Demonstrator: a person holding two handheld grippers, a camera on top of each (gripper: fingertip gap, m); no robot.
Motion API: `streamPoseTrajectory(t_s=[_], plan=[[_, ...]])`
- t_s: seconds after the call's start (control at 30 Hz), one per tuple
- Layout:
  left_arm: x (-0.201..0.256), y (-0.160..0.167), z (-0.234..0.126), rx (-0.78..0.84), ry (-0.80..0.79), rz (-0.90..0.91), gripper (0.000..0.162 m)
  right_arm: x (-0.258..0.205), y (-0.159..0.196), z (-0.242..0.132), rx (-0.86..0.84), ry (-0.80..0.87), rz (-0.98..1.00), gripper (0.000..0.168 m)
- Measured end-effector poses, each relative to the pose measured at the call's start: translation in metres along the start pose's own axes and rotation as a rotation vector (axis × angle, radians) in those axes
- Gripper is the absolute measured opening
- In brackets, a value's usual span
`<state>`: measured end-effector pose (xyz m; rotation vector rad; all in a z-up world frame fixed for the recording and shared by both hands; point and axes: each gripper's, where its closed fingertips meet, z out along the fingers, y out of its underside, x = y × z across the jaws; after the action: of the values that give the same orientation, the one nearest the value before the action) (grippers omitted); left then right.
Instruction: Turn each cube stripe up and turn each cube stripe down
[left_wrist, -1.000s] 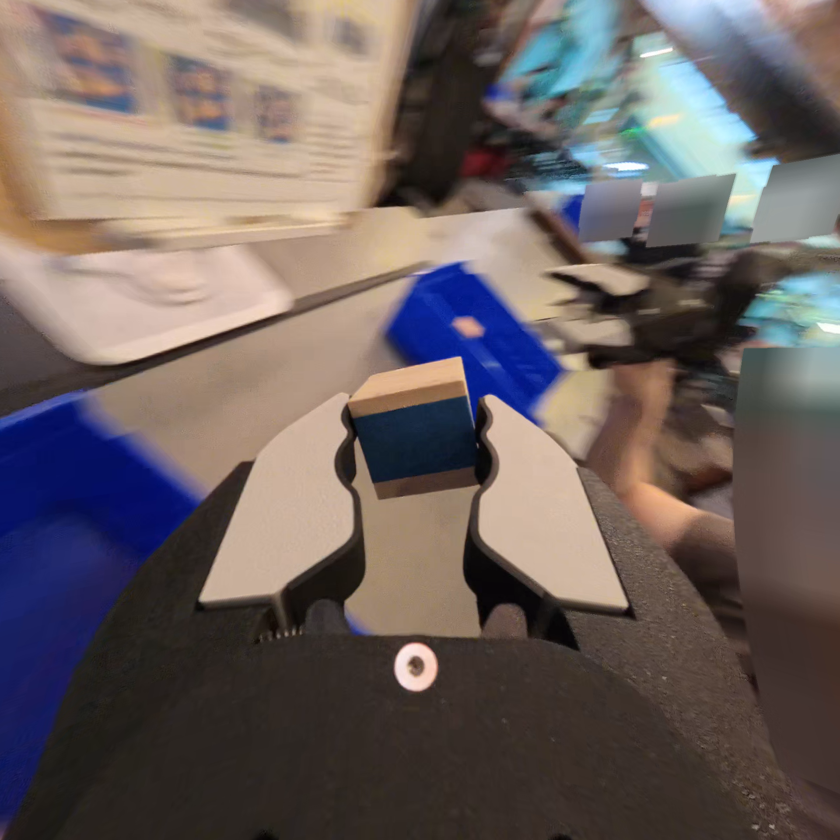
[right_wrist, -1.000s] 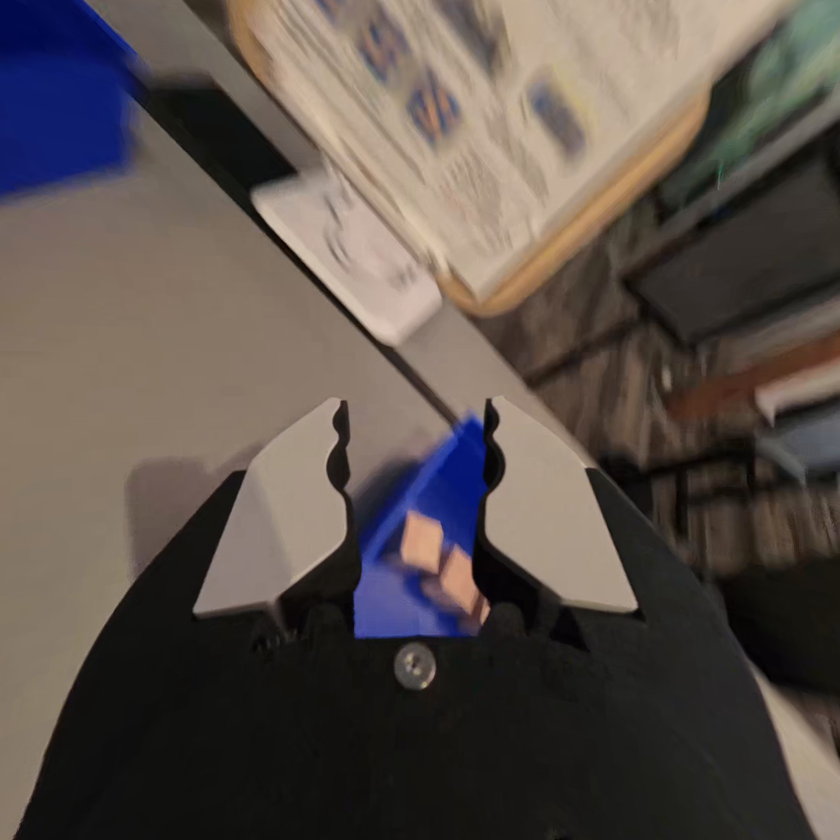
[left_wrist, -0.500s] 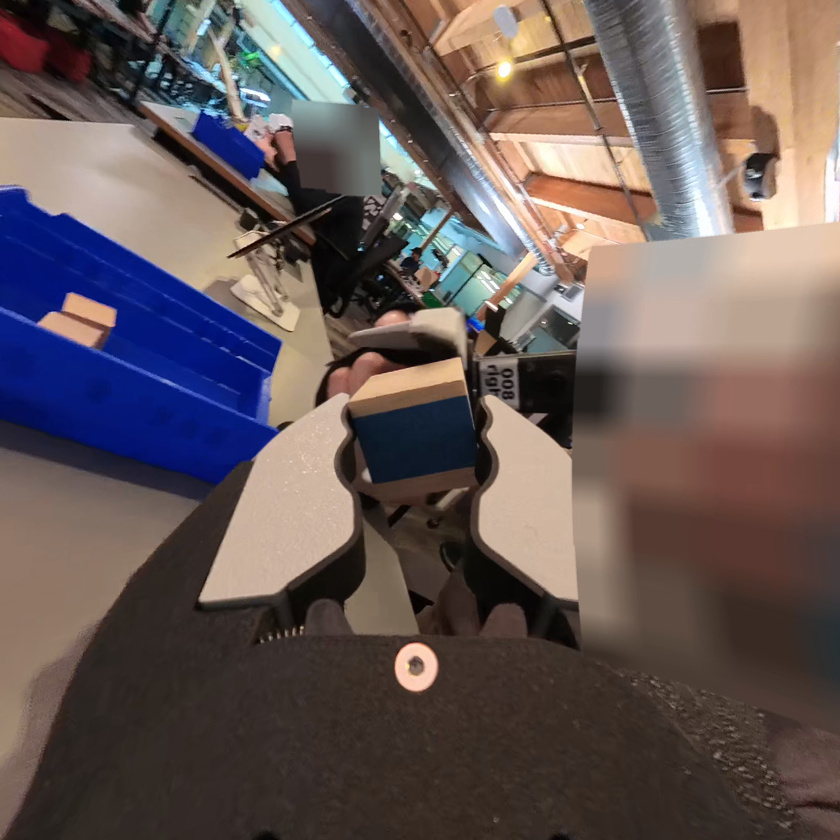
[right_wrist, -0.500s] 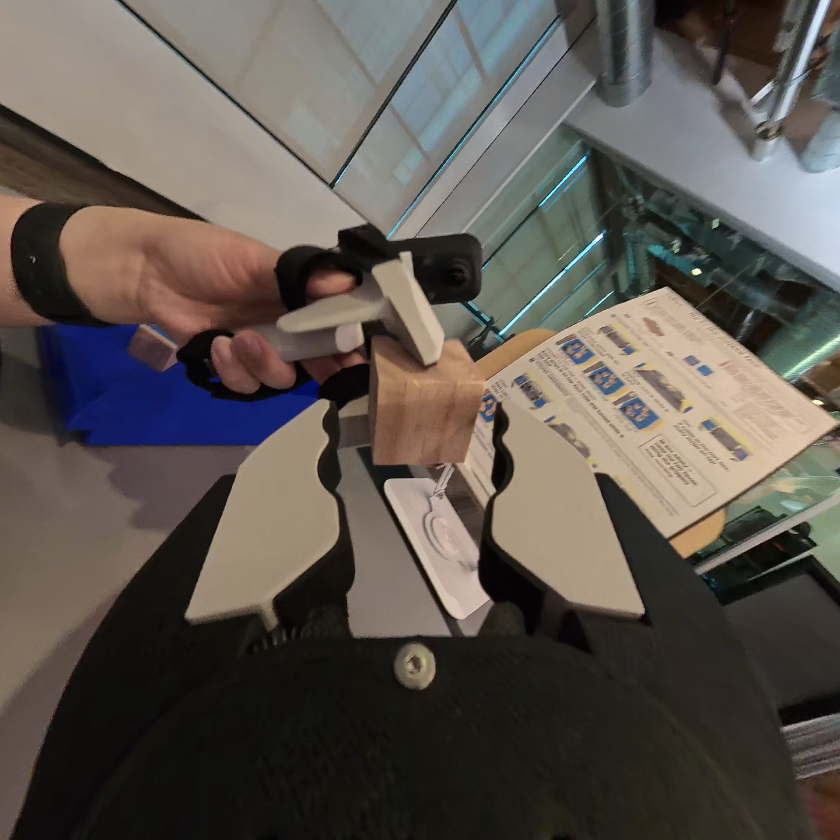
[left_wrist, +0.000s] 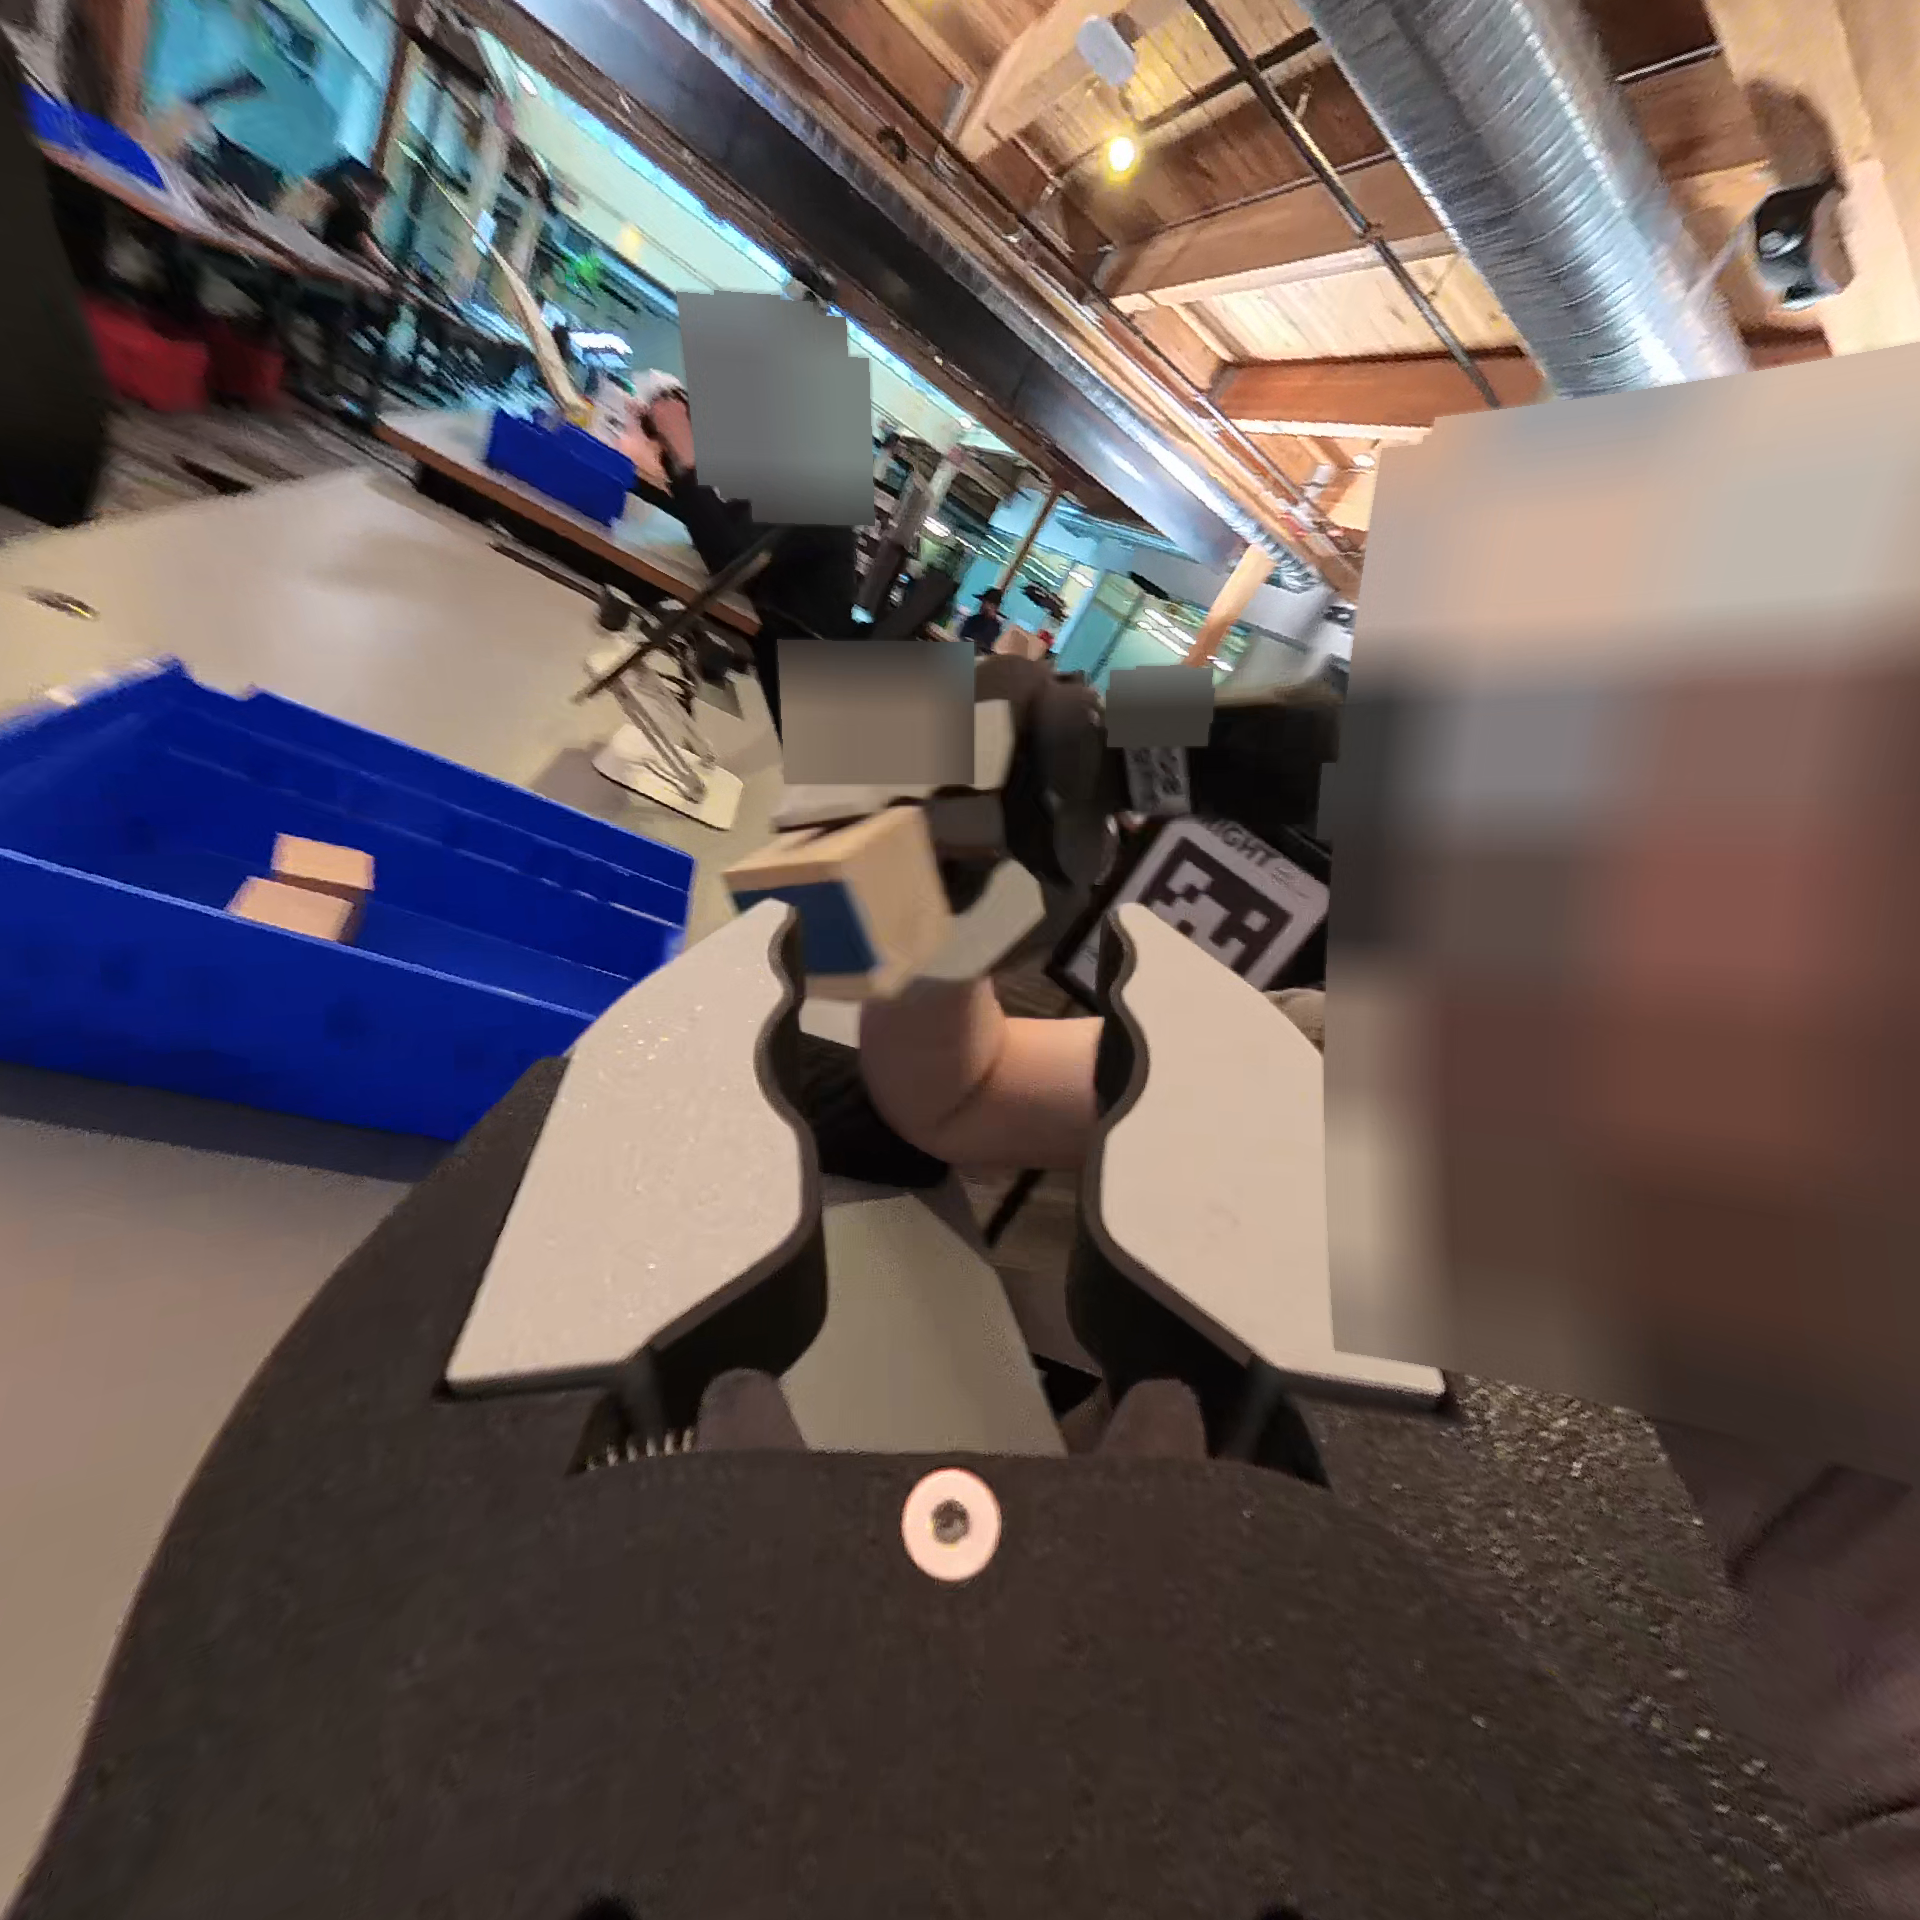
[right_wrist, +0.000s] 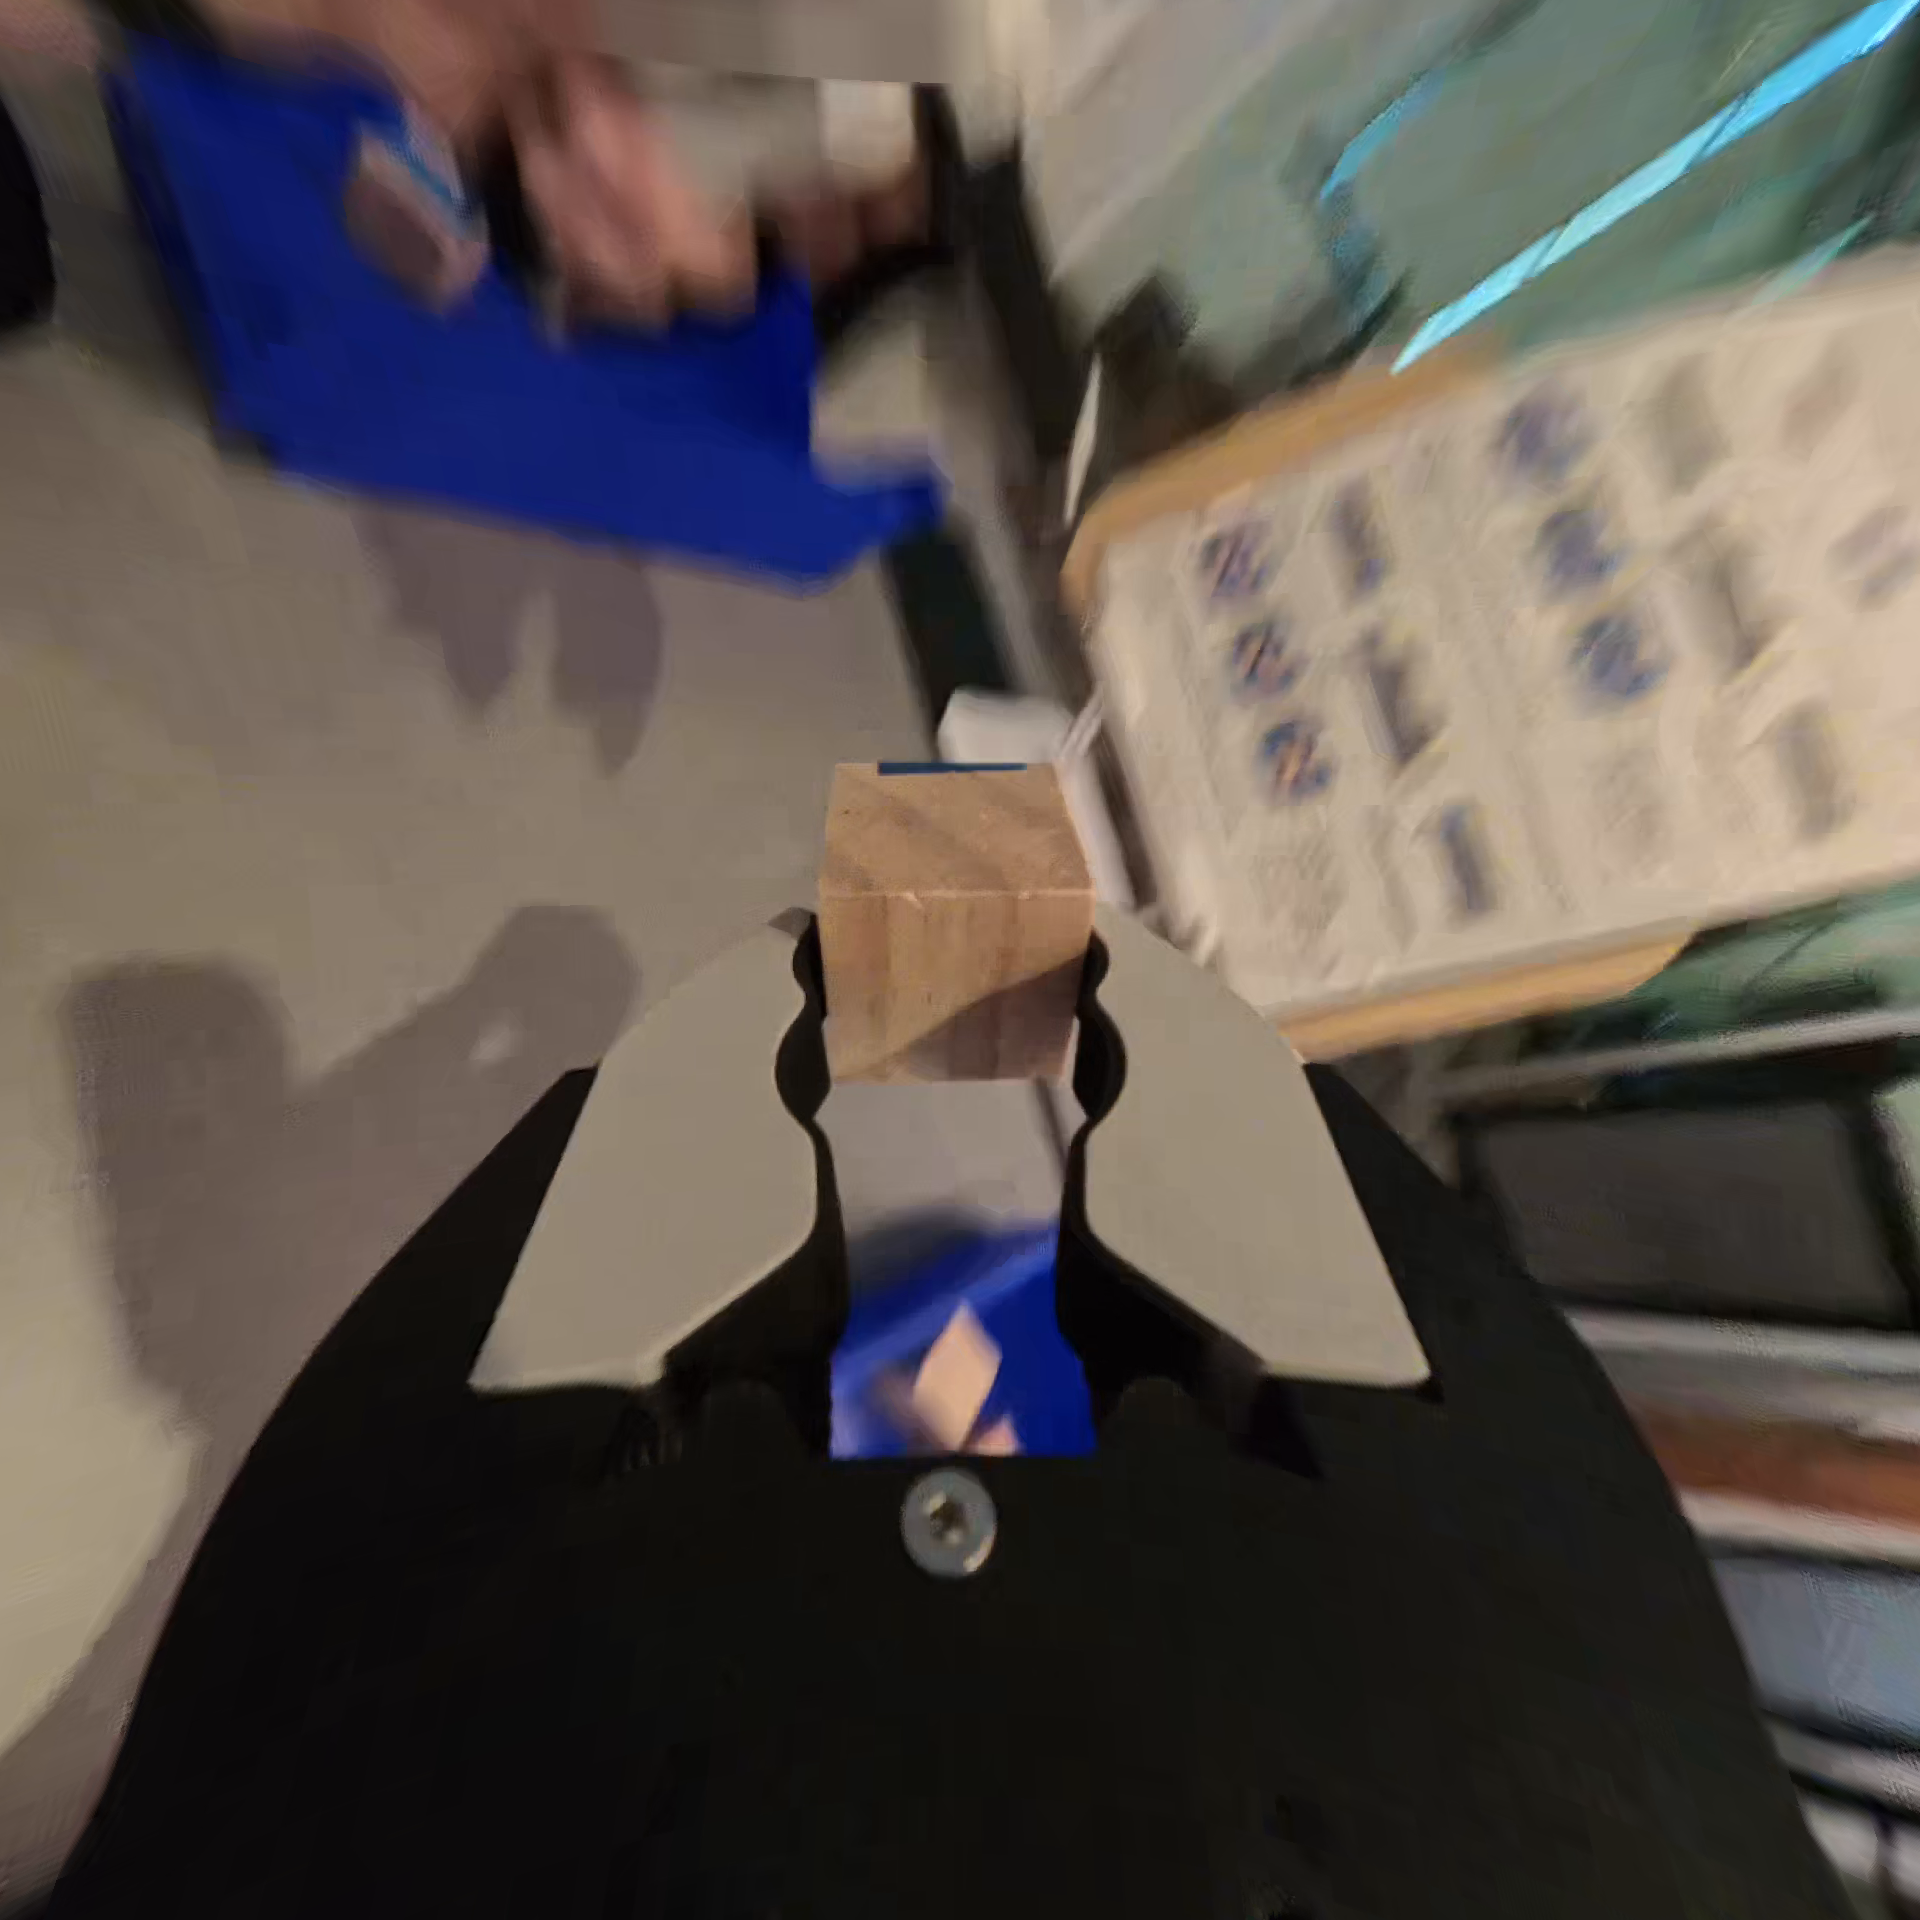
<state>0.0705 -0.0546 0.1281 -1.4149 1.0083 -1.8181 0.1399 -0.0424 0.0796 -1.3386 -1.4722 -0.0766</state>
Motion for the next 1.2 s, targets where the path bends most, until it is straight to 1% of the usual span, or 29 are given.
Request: streamPoseTrajectory(t_s=[0.03, 0.07, 0.13, 0.2, 0.23, 0.27, 0.33, 0.43, 0.53, 0.63, 0.77, 0.93, 1.0, 1.03, 1.1, 1.17, 1.2], plan=[[0.002, -0.006, -0.008, 0.013, -0.031, 0.037, 0.053, 0.005, 0.033, -0.007, -0.111, -0.059, 0.058, 0.046], [0.005, -0.012, -0.015, 0.027, -0.057, 0.077, 0.052, 0.011, 0.071, -0.014, -0.218, -0.092, 0.113, 0.045], [0.016, -0.024, -0.028, 0.063, -0.087, 0.158, 0.050, 0.019, 0.157, -0.028, -0.488, -0.130, 0.191, 0.046], [0.025, -0.032, -0.040, 0.097, -0.118, 0.222, 0.047, 0.011, 0.240, -0.042, -0.770, -0.201, 0.263, 0.047], [0.028, -0.036, -0.044, 0.109, -0.137, 0.246, 0.046, 0.002, 0.271, -0.047, -0.882, -0.254, 0.322, 0.047], [0.030, -0.038, -0.049, 0.119, -0.153, 0.265, 0.045, -0.007, 0.295, -0.051, -0.965, -0.304, 0.394, 0.047], [0.036, -0.042, -0.055, 0.139, -0.161, 0.289, 0.042, -0.023, 0.325, -0.053, -1.086, -0.371, 0.505, 0.047], [0.041, -0.045, -0.060, 0.157, -0.162, 0.297, 0.039, -0.034, 0.343, -0.050, -1.177, -0.406, 0.593, 0.047], [0.041, -0.043, -0.061, 0.128, -0.182, 0.301, 0.038, -0.034, 0.357, -0.042, -1.223, -0.393, 0.600, 0.047], [0.035, -0.036, -0.061, 0.059, -0.240, 0.313, 0.038, -0.040, 0.366, -0.043, -1.279, -0.422, 0.573, 0.047], [0.039, -0.035, -0.060, 0.049, -0.264, 0.356, 0.037, -0.044, 0.369, -0.036, -1.266, -0.442, 0.561, 0.047], [0.038, -0.032, -0.058, 0.030, -0.265, 0.343, 0.037, -0.044, 0.371, -0.034, -1.275, -0.431, 0.578, 0.047], [0.037, -0.031, -0.059, 0.020, -0.271, 0.342, 0.038, -0.046, 0.368, -0.032, -1.257, -0.432, 0.609, 0.050], [0.036, -0.030, -0.061, 0.007, -0.285, 0.340, 0.040, -0.047, 0.366, -0.031, -1.247, -0.433, 0.628, 0.054], [0.031, -0.021, -0.072, -0.087, -0.362, 0.313, 0.040, -0.040, 0.365, -0.031, -1.236, -0.393, 0.621, 0.060], [0.020, -0.015, -0.097, -0.179, -0.535, 0.332, 0.040, -0.028, 0.360, -0.030, -1.202, -0.338, 0.594, 0.061], [0.015, -0.016, -0.113, -0.197, -0.638, 0.368, 0.040, -0.024, 0.355, -0.030, -1.181, -0.323, 0.585, 0.061]])
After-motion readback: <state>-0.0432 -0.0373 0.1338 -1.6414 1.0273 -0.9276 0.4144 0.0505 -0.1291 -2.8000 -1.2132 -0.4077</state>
